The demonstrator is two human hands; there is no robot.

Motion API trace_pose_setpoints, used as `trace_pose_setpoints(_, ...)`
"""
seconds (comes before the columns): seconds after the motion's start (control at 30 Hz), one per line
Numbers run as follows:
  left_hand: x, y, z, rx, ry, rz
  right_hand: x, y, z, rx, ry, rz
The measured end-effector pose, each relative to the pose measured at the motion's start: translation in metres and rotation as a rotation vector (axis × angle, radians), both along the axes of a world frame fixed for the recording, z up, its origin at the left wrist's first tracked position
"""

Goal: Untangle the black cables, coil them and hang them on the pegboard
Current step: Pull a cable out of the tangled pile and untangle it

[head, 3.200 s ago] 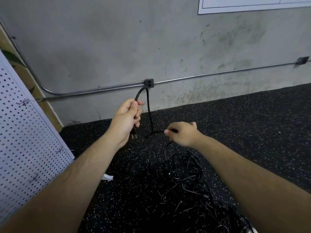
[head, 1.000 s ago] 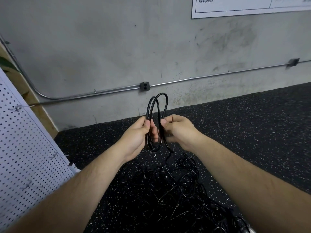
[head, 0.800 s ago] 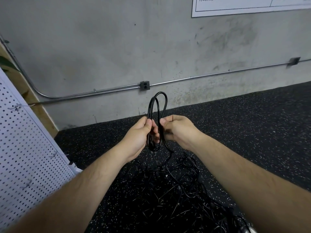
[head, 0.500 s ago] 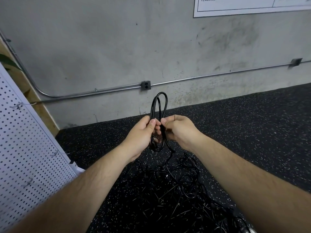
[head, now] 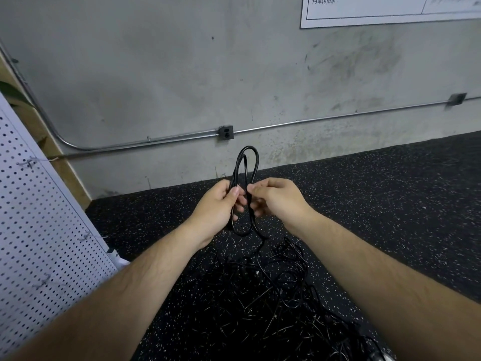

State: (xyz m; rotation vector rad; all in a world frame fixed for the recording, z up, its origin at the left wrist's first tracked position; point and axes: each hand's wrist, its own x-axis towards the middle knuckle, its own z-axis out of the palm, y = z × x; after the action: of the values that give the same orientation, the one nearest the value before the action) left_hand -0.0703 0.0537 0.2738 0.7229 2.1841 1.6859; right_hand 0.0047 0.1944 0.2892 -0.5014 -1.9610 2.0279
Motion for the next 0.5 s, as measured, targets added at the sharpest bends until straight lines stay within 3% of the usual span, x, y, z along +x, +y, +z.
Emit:
trace_pose_setpoints(0.37,0.004,0.006,0.001,0.021,-0.045,-0.018,-0.001,0.005,-0.003,-0.135,0.111,0.062)
trace_pose_setpoints(0.5,0.001,0.004,0.005,0.077,-0.105,-0.015,0.003,0.010,-0.011,0.025,0.090,0.120)
